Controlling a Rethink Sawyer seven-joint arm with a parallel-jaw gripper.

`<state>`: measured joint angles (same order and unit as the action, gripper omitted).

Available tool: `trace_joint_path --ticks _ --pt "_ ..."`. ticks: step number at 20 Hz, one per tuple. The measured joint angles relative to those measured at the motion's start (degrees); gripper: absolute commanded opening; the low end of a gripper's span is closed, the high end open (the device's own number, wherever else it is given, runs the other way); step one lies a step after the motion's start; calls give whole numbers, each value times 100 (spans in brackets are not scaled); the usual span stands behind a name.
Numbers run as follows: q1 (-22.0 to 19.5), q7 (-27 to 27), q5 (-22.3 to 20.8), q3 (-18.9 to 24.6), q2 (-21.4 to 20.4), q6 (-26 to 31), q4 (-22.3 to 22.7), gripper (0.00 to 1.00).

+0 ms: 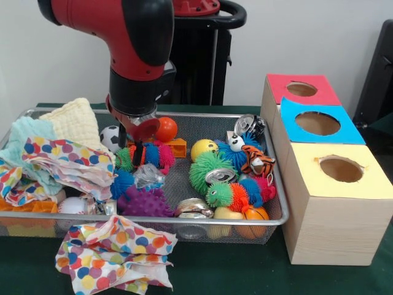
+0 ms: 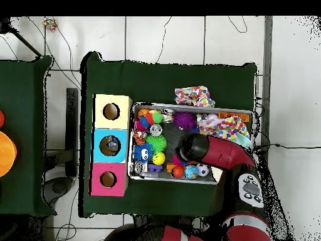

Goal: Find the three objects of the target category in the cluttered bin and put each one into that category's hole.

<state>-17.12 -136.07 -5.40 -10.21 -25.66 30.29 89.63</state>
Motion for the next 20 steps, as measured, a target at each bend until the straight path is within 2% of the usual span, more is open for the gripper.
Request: trace_joint_path --ticks 20 --pt "313 0 341 34 90 -663 192 100"
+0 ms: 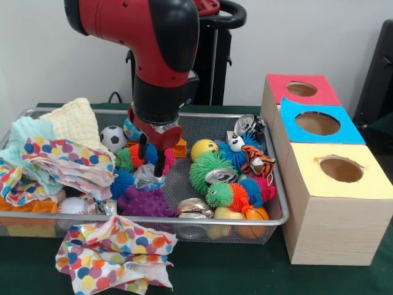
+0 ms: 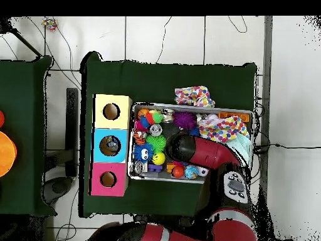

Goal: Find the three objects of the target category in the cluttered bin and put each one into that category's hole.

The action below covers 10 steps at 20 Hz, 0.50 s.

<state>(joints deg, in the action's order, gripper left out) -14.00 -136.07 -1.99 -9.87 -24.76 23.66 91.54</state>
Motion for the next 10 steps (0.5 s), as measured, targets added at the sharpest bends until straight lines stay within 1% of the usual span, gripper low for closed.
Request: trace_joint_path --ticks 10 --pt "124 0 119 -1 61 -150 0 100"
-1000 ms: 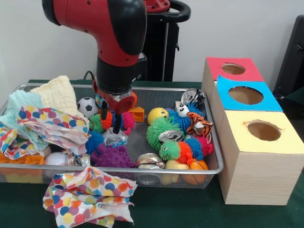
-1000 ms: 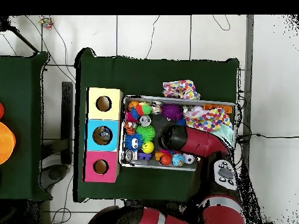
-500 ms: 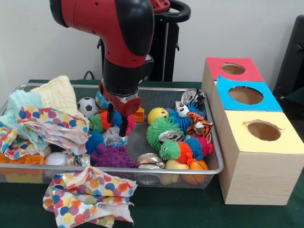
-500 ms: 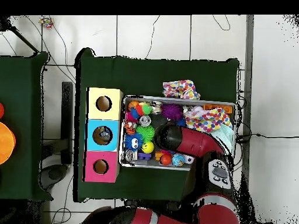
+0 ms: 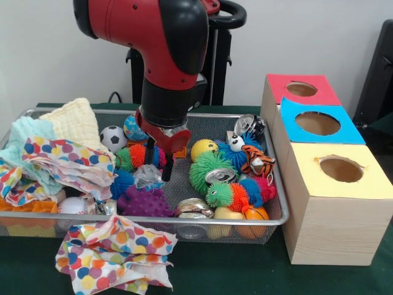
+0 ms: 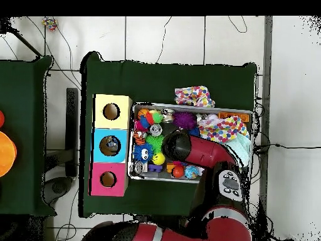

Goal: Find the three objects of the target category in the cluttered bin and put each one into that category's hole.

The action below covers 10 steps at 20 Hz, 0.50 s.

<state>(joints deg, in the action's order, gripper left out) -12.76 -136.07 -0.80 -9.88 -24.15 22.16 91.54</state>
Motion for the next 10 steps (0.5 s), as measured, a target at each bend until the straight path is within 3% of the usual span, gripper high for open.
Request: trace_joint_path --ticks 10 --pt "190 0 2 -175 327 -3 -6 100"
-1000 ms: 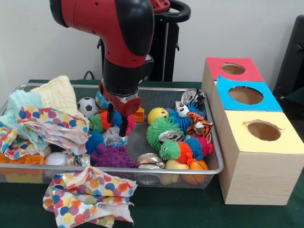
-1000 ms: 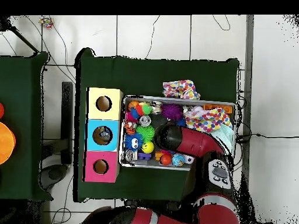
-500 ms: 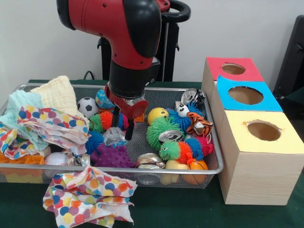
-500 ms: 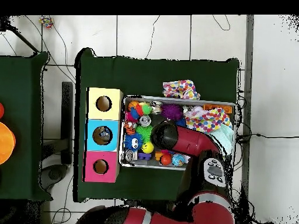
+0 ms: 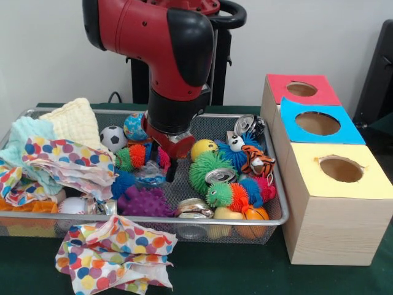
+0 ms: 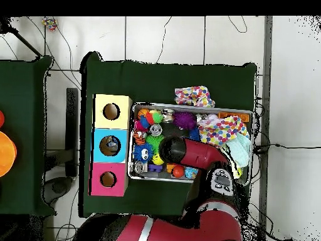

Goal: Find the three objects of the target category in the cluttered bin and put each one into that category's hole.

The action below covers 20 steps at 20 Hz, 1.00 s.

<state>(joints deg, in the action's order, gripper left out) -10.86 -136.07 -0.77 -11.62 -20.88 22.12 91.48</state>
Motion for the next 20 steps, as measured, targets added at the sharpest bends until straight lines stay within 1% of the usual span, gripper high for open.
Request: trace_joint_path --ticks 6,11,20 --pt "115 0 -4 -119 35 2 -27 100" --pt "194 0 -2 -324 145 2 -33 100" --pt "215 0 -1 -559 243 2 -34 100"
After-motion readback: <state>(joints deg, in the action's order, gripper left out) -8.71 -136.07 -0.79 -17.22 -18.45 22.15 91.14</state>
